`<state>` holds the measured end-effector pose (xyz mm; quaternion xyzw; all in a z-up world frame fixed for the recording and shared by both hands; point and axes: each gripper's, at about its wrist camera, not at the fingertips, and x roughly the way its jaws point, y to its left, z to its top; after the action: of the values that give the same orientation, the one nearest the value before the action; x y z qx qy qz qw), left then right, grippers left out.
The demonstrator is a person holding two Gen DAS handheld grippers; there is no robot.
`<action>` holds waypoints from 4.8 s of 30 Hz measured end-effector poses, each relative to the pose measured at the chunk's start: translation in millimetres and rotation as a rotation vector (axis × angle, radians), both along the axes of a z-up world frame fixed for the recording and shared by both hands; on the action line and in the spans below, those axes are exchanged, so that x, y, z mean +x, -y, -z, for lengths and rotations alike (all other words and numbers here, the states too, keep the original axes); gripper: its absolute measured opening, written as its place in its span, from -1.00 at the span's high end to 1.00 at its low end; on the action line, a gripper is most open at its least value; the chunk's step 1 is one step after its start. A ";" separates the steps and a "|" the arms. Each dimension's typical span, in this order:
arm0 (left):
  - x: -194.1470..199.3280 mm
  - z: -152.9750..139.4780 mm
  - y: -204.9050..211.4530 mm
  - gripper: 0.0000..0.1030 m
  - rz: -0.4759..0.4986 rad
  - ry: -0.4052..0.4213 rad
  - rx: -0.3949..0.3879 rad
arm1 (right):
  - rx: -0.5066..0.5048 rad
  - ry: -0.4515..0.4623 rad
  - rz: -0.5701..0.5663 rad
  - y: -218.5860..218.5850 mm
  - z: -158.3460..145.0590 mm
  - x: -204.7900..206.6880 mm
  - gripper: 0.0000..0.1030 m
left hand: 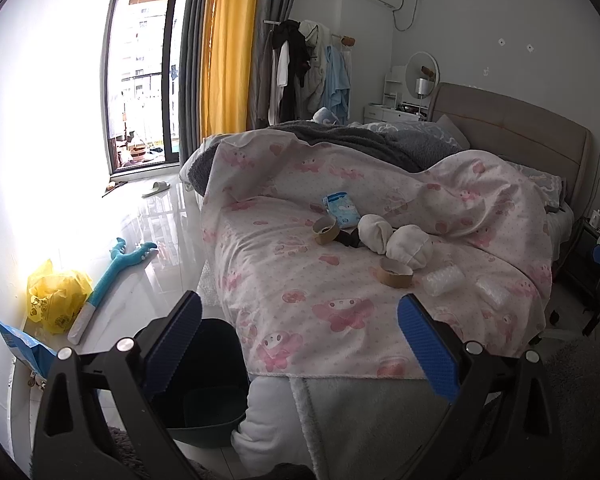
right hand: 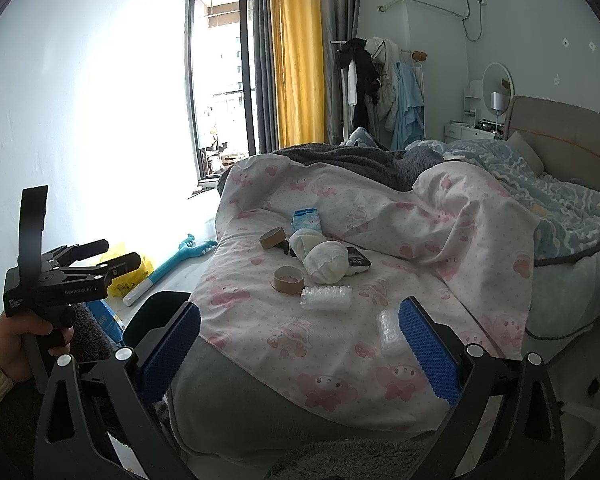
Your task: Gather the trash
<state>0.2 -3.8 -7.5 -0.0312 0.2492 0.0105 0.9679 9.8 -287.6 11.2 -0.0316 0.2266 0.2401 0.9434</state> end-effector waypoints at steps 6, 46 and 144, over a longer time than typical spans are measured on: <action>-1.3 4.0 4.1 -0.94 0.002 -0.003 0.003 | -0.005 -0.002 0.000 -1.3 -0.2 -1.3 -0.94; 59.5 16.3 29.2 -0.91 0.206 -0.120 -0.035 | 0.017 -0.180 0.069 35.2 39.1 75.7 -0.78; 126.1 79.1 -123.5 -0.23 -0.032 -0.312 -0.118 | 0.035 -0.250 -0.274 -209.9 33.2 166.1 0.35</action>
<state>126.3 119.6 -86.6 -0.0897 0.3960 0.0159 0.9137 175.9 -77.6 -22.1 -0.0158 0.3316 0.3722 0.8668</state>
